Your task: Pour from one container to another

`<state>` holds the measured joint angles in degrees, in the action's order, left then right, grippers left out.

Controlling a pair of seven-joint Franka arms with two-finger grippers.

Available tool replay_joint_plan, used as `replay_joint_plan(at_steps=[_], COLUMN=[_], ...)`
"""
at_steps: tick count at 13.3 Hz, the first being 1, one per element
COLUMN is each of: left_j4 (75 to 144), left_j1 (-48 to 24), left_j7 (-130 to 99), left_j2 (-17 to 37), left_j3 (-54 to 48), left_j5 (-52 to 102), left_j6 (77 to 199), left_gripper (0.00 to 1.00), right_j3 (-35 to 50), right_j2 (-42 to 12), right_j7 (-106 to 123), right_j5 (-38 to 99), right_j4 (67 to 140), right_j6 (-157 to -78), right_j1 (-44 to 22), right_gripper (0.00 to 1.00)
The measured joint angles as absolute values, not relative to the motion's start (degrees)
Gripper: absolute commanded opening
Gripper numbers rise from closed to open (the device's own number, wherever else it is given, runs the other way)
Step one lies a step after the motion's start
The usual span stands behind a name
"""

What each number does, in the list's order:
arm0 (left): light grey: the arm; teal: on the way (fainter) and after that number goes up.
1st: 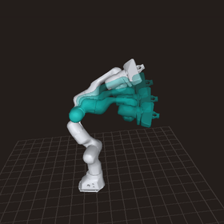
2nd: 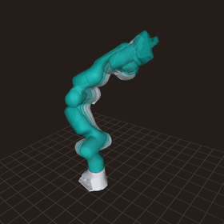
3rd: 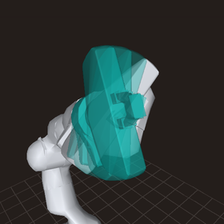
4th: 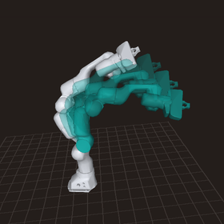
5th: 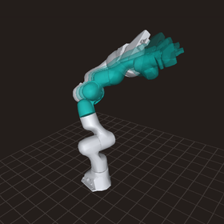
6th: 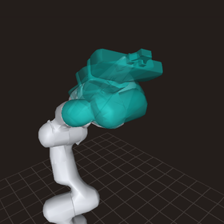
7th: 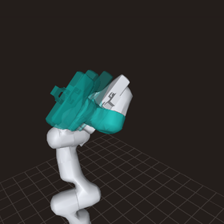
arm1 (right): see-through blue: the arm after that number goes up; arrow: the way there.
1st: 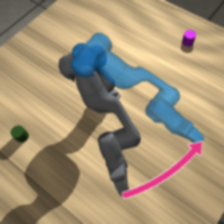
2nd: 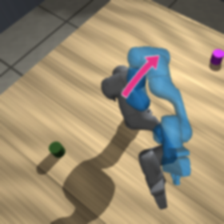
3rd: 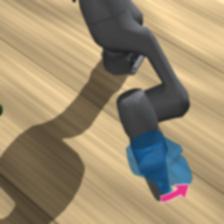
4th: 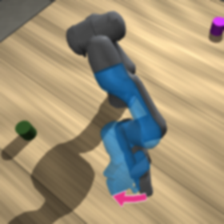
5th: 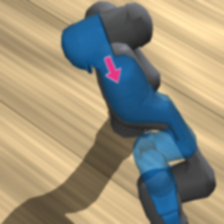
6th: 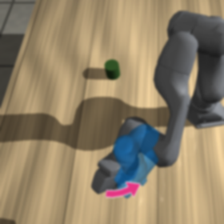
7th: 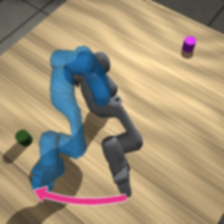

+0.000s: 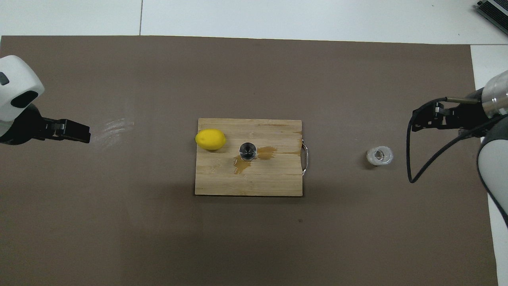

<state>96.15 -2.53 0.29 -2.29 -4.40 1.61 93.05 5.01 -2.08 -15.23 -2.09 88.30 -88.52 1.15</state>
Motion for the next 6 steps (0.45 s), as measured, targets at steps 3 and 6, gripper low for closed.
replay_joint_plan(at_steps=[3, 6], left_j4=[96.15, 96.15], left_j1=[-2.53, -2.53], left_j7=[0.29, 0.29], left_j2=[-2.29, -2.29], left_j3=[-4.4, -4.4], left_j5=[1.61, 1.61], left_j6=[93.06, 93.06], left_gripper=[1.0, 1.0], right_j3=[5.01, 5.01], right_j2=[-2.08, -2.08], right_j7=[-15.22, -15.22], right_j5=[-2.09, -2.09], right_j4=[88.27, 88.25], right_j6=[-88.99, -89.8], right_j1=[1.15, 1.15], right_gripper=[1.0, 1.0])
